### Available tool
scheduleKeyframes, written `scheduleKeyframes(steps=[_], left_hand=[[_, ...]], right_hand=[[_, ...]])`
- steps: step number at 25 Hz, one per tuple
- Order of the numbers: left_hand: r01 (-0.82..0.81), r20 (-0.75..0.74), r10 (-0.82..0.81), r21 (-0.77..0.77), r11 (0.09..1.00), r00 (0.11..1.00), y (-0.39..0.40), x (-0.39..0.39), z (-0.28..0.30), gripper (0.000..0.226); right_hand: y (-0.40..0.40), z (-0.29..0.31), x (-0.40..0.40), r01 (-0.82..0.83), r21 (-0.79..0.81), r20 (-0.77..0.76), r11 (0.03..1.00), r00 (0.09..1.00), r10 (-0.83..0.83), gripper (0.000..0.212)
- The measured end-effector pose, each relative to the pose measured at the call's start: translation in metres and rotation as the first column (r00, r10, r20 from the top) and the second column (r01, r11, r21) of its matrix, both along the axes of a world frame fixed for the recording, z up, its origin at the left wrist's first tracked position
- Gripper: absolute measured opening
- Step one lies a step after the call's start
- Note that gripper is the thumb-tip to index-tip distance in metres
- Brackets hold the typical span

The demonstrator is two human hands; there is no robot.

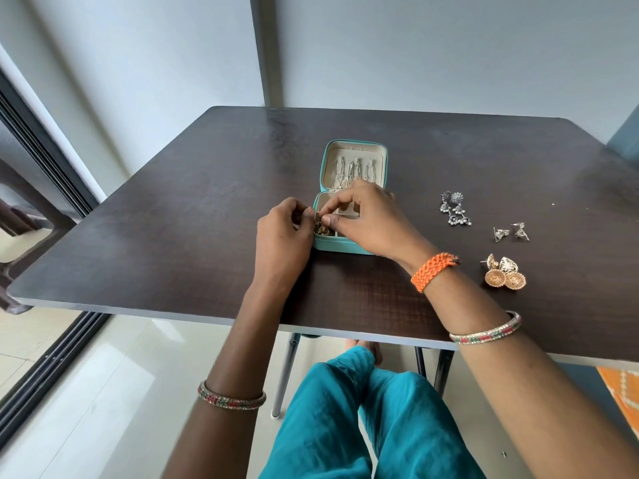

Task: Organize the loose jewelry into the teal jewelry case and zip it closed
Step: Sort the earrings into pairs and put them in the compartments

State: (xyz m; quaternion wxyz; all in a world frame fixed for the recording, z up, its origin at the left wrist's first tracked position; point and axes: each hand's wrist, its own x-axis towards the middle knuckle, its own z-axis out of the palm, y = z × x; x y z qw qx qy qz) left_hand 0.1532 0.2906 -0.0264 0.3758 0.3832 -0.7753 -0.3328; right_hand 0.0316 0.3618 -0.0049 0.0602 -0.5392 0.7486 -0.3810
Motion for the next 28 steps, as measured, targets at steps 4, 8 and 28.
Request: scheduleKeyframes(steps=[4, 8, 28], left_hand=[[-0.029, 0.016, 0.029, 0.012, 1.0, 0.999, 0.001, 0.0, 0.001, 0.019], [-0.033, 0.016, 0.033, 0.022, 0.999, 0.999, 0.002, 0.001, 0.001, 0.021], [0.039, -0.091, -0.09, -0.46, 0.887, 0.992, 0.076, -0.033, 0.028, 0.012]], right_hand=[[0.001, 0.001, 0.0, 0.051, -0.071, 0.022, 0.996, 0.999, -0.05, 0.008], [0.001, 0.001, 0.005, 0.037, 0.02, -0.098, 0.999, 0.995, -0.034, 0.019], [0.12, 0.021, -0.062, 0.329, -0.301, 0.265, 0.895, 0.931, -0.253, 0.041]])
